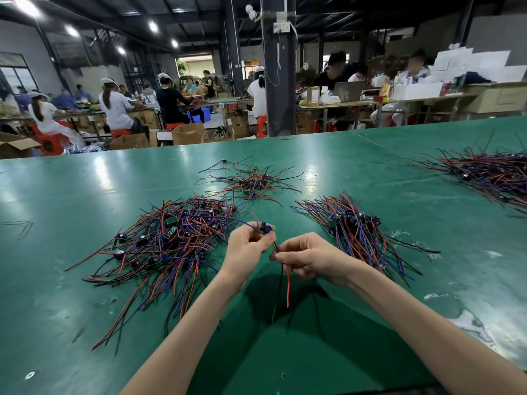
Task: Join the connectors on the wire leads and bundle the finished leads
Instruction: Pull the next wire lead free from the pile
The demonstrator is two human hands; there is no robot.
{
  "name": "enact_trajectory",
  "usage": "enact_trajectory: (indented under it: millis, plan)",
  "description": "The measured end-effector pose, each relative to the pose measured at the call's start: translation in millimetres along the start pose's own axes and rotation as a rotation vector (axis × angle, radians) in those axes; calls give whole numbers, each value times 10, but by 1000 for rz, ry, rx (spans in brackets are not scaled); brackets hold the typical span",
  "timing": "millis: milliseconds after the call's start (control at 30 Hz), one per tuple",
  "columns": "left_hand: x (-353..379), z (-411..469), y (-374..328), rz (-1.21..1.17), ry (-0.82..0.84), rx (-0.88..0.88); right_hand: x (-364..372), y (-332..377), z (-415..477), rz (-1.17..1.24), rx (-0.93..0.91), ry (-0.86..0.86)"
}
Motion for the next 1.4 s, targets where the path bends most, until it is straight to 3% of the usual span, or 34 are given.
enact_trajectory:
  millis: [333, 667, 933, 1033, 1133, 1267, 1400]
  plan:
    - [-105, 56, 14, 28, -61, 7, 58, 3, -15, -204, 30, 8]
    - [-526, 165, 3, -56, -344, -39, 174, -28, -51, -171, 73, 157]
    - [-499, 162, 57, -116, -331, -61, 173, -34, -89, -170, 62, 263]
    - [-452, 162, 43, -245, -267, -106, 130, -26, -75, -114, 65, 256]
    - [-275, 105, 24, -301, -125, -153, 11, -9, -9, -91, 59, 83]
    - [54, -45, 26, -115, 97, -148, -153, 27, 33, 29, -32, -145]
    - [247, -146, 9, 26, 260, -84, -236, 9, 22, 61, -40, -269]
Point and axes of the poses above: each hand's wrist, its own z-axis towards the middle knuckle, its own x-axis out of the palm, y = z × x, the point moved 6 cm from there along z, towards the middle knuckle, and after that the axes turned 2 degrees about y, right-handed, at the moved point
